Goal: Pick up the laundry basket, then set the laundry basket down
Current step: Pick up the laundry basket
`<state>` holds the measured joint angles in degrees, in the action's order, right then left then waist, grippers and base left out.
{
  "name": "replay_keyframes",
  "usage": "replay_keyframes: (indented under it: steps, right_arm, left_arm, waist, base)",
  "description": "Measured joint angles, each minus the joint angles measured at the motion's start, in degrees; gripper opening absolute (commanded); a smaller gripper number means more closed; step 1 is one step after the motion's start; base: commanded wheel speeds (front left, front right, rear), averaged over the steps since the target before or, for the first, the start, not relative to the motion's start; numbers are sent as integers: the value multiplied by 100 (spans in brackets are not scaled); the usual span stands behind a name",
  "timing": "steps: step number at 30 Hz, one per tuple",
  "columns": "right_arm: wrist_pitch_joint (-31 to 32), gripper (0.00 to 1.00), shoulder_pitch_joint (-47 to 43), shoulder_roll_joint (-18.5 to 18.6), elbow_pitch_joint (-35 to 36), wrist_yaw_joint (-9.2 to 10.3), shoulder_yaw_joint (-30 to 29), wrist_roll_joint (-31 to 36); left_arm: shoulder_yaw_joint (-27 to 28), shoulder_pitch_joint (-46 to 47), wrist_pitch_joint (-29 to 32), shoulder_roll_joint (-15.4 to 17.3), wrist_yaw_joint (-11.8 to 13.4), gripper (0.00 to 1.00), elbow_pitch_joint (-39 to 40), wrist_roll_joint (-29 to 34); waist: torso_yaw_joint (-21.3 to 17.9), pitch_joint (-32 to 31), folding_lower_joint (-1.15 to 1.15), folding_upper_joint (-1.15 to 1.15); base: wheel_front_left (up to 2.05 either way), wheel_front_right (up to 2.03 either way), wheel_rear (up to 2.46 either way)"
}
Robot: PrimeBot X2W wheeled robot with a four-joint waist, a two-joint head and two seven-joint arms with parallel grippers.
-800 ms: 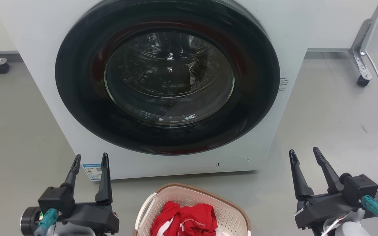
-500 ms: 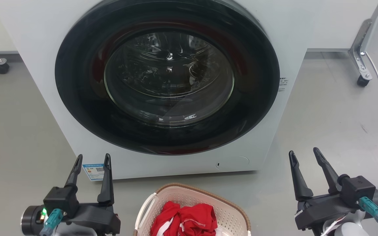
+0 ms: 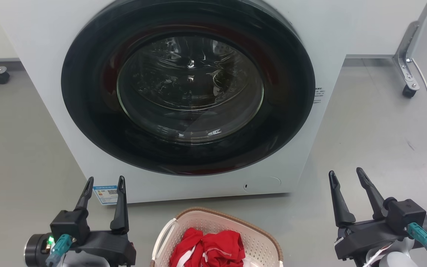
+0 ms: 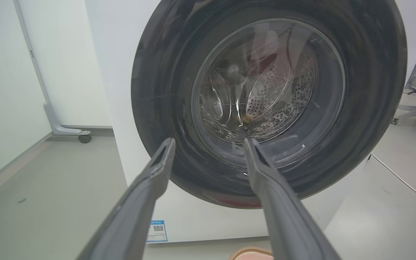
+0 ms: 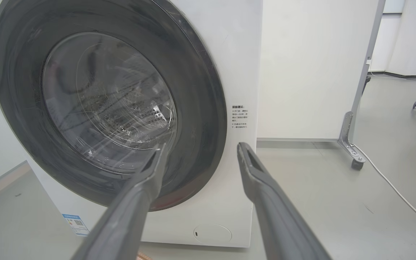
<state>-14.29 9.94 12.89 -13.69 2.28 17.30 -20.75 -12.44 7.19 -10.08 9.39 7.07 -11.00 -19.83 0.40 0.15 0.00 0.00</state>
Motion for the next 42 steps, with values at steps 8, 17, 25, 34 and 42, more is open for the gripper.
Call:
replay_keyframes:
  steps: [8,17,25,34,42]
  right_arm:
    - [0,100,0,-12,-5,-3,-8,0]
    - [0,100,-3,-23,63,-11,-25,1]
    - [0,100,0,-22,214,-26,-59,10]
    - [-1,100,129,-22,381,-27,-78,11]
    - [-1,100,367,-23,478,-35,-87,19]
  left_arm:
    - [9,0,92,-9,0,100,-9,3]
    - [12,-1,169,-5,0,100,89,27]
    - [10,13,220,-2,1,100,247,62]
    - [-4,249,347,-12,1,100,393,156]
    - [-37,573,465,-37,1,100,390,178]
  waist:
    - [-7,23,0,0]
    - [-19,184,0,0]
    - [-33,489,0,0]
    - [-51,1038,0,0]
    - [-69,1660,1,0]
  base:
    - [0,0,0]
    - [0,0,0]
    - [0,0,0]
    - [0,0,0]
    - [0,0,0]
